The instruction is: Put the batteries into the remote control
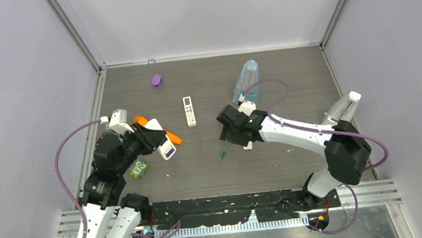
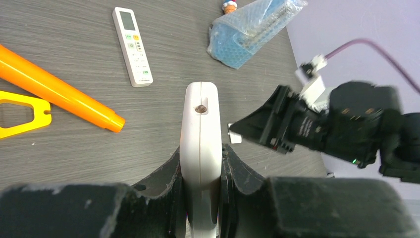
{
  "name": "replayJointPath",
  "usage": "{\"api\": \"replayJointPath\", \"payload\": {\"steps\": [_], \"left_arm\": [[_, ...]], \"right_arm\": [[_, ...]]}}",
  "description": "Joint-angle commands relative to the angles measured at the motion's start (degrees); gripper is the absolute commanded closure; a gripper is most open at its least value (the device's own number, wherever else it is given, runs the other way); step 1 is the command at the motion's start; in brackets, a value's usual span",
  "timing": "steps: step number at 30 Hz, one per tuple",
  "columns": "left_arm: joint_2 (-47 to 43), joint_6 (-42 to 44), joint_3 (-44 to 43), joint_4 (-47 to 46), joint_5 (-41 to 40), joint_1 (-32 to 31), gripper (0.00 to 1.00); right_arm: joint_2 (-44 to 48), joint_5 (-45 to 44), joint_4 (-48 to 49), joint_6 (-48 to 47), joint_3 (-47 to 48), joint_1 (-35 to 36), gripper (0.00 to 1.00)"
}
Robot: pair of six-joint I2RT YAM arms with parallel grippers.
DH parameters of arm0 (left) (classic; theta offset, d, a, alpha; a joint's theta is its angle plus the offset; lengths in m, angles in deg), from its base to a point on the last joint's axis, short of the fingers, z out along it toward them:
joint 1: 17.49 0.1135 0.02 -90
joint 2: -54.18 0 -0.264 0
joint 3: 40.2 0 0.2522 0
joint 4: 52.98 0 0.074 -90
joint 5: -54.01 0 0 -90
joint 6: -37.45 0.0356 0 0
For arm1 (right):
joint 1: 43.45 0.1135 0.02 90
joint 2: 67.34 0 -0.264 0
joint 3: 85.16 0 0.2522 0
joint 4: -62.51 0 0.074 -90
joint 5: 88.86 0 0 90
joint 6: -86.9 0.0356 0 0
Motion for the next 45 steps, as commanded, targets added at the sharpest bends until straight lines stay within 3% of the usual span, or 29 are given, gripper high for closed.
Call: {"api": "replayJointPath", "payload": {"steps": [1, 6, 12, 16, 18, 21, 23, 29, 35, 45], "left_arm": [[-1.2, 0.6, 0.1, -1.8, -0.4, 0.3, 1.0], [-1.9, 0.8, -0.2, -2.0, -1.3, 0.3, 1.0], [-0.2, 0.0, 0.0, -4.2, 0.3, 0.3, 1.0], [1.5, -0.3, 0.3, -6.3, 1.0, 0.3, 1.0], [1.9, -0.6, 0.8, -7.6, 1.3, 0.3, 1.0], [2.8, -1.0, 1.4, -9.5, 2.0, 0.3, 1.0], [3.5, -0.9, 1.4, -9.9, 2.7, 0.3, 1.0], [5.8, -0.6, 1.9, -11.4, 4.3, 0.4, 1.0], [8.9, 0.5, 0.9, -11.2, 3.7, 1.1, 1.0], [11.6, 1.7, -0.3, -9.2, 2.9, 4.5, 1.0]], "right_arm": [[4.9, -5.9, 3.4, -33.7, 5.4, -4.8, 0.44], [16.3, -5.8, 12.8, -54.0, 2.3, -6.7, 0.41], [27.0, 5.5, 29.4, -75.7, -6.8, -6.8, 0.33], [26.0, 9.9, 25.9, -80.5, -5.0, -6.8, 0.22], [23.9, 19.2, 20.9, -82.4, -2.1, -6.8, 0.18], [20.5, 36.2, 16.6, -87.5, -1.0, -6.4, 0.24], [17.9, 38.8, 16.5, -90.5, -2.2, -5.8, 0.28], [7.0, 36.0, 11.2, -103.4, -2.6, -1.5, 0.29], [-7.6, 30.5, 5.8, -107.9, 3.8, 2.3, 0.38], [-13.7, 25.7, 5.9, -112.0, 7.0, 2.8, 0.39]]}}
